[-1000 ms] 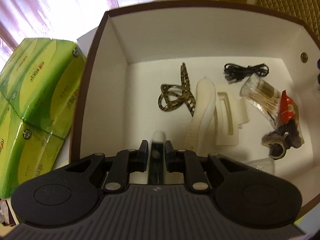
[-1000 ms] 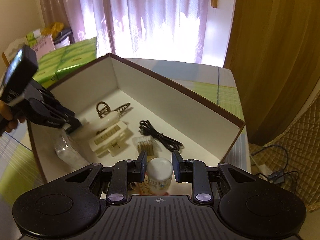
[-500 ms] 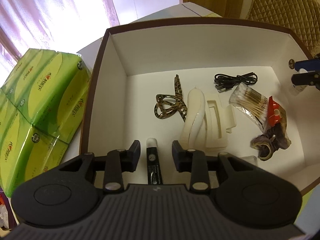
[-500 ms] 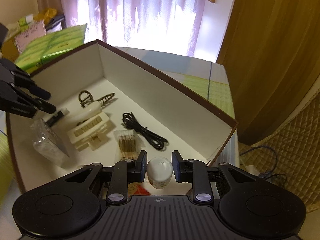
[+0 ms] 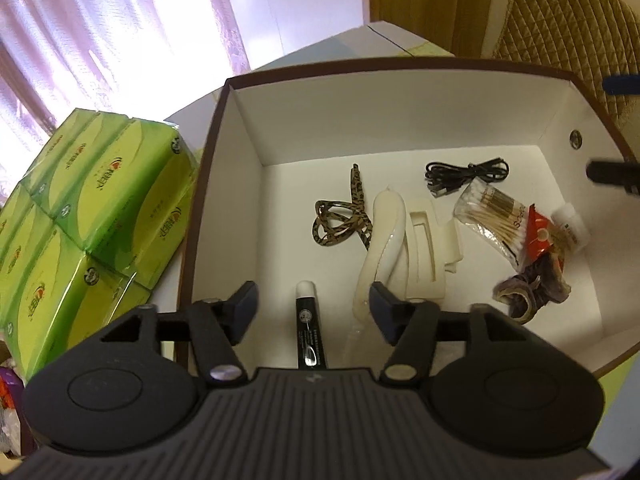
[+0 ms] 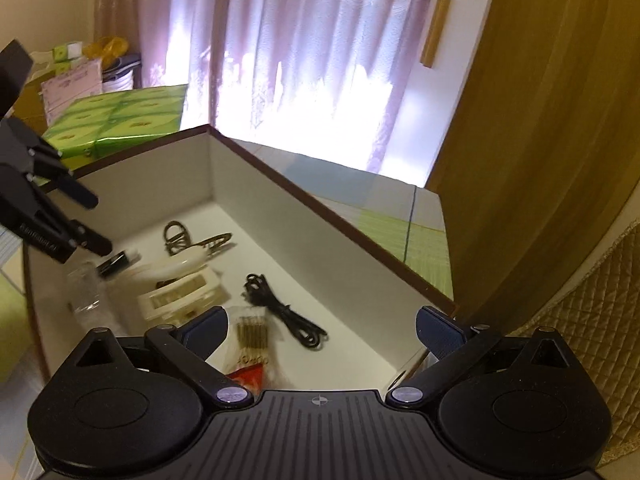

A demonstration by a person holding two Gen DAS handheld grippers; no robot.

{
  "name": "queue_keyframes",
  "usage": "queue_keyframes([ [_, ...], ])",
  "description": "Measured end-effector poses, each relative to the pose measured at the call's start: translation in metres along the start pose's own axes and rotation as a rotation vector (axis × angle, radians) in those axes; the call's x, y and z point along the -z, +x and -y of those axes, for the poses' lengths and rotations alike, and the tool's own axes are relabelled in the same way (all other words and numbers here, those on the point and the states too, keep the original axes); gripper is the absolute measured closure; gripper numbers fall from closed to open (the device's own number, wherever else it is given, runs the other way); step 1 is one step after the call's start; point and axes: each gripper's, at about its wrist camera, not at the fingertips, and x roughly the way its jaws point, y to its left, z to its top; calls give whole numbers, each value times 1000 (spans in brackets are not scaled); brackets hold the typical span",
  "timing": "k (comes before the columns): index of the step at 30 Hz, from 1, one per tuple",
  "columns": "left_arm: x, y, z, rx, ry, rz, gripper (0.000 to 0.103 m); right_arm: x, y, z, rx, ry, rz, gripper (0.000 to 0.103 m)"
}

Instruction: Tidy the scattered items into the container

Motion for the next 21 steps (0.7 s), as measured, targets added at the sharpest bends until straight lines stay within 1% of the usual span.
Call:
queue_keyframes([
  [4, 6, -13, -3, 11, -42, 15, 28, 7, -11, -3, -37, 55, -26, 0],
  [6, 9, -19, -3, 14, -58, 22, 21, 9, -17, -5, -62, 89, -37, 0],
  [7, 11, -22, -3, 12, -64, 22, 20, 10, -20, -5, -69, 104, -40, 0],
  [12, 16, -34, -2, 6, -88, 29, 18, 10, -37, -12, -86, 136, -47, 0],
  [16, 20, -47, 3, -1, -88, 46, 17, 10, -48, -21, -106, 156, -46, 0],
  [18, 21, -55, 6, -6, -83, 58, 14, 9, -51, -26, -106, 168, -45, 0],
  [21, 23, -65, 10, -4, -81, 75, 14, 9, -56, -32, -93, 181, -49, 0],
])
